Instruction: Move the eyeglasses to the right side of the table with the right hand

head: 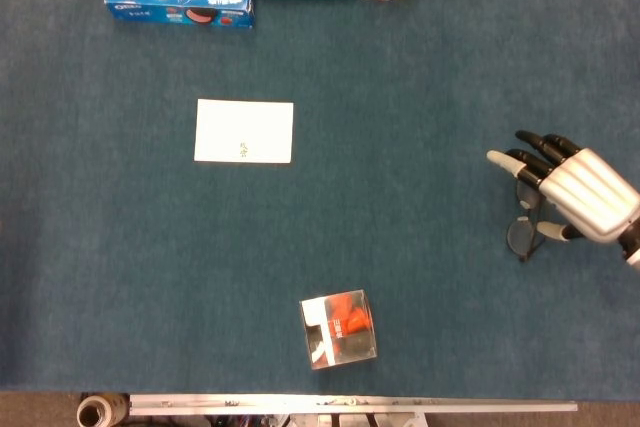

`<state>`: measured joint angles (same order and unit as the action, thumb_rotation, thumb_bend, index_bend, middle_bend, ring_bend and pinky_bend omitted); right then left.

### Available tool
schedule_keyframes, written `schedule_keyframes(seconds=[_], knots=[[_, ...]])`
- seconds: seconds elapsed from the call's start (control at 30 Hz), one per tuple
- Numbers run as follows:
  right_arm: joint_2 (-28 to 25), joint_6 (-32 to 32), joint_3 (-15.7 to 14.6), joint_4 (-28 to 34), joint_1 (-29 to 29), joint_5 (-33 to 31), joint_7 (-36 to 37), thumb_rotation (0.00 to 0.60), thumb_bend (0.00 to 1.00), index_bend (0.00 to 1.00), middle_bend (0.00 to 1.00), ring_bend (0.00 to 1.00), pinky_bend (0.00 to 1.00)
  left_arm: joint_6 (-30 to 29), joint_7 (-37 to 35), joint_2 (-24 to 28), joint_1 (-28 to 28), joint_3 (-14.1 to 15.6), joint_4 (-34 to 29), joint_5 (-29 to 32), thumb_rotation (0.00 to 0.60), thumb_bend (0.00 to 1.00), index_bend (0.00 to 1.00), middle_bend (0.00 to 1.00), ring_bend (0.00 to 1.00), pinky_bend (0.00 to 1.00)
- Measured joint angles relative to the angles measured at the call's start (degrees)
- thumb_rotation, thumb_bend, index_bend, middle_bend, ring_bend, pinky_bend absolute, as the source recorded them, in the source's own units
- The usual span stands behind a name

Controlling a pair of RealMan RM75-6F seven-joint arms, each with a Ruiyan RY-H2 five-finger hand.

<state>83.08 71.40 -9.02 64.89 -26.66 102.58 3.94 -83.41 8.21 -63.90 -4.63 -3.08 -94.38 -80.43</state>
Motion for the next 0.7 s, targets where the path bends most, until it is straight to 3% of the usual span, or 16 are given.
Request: schedule_keyframes(seconds=[0.7], knots=[[2.5, 0.0, 1.1, -3.6, -1.0, -0.3, 2.5, 0.600, 0.05, 0.12, 0.25, 0.09, 0.22, 0.0, -0.5, 0.2, 0.0, 0.0, -0.1, -0.1, 0.600, 0.13, 0.49, 0.38, 0.25, 0.47]])
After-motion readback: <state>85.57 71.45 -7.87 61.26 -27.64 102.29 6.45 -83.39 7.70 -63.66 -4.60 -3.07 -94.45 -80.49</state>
